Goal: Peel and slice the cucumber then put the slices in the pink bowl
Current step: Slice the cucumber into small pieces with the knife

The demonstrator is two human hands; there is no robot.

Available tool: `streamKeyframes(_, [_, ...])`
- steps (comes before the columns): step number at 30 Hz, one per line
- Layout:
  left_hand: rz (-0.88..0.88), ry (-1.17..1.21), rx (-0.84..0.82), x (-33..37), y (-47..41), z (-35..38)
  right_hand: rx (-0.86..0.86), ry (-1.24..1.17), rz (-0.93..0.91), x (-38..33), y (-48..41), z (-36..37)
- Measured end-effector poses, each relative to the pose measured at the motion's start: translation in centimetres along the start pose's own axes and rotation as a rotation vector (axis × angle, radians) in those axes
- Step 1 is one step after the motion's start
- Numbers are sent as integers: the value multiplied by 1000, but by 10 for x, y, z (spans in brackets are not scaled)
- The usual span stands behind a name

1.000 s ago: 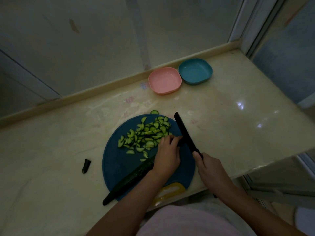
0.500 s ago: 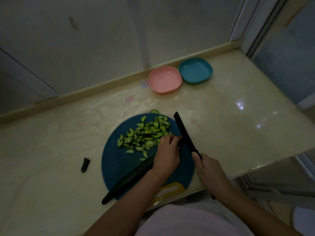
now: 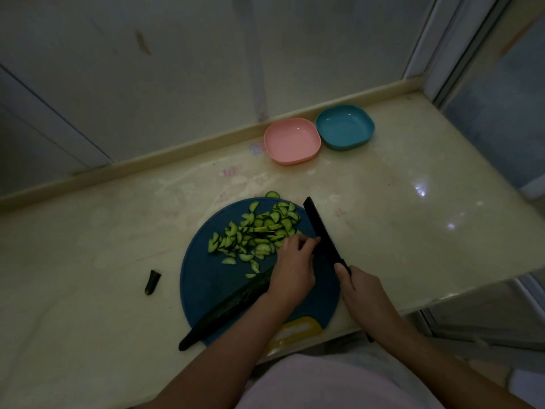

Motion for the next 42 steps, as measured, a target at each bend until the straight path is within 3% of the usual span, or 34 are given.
streamKeyframes(42, [5,45,21,-4,-1,2,8,-40,-1,-12,11,5])
Point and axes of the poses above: each hand's wrist, its own y-axis away from the middle knuckle, its own z-axis out of the palm, x = y × z, the point moved 1 cm from there along -y, towards the middle knuckle, and after that the axes turned 14 degrees about -x, right-handed, at the moved point
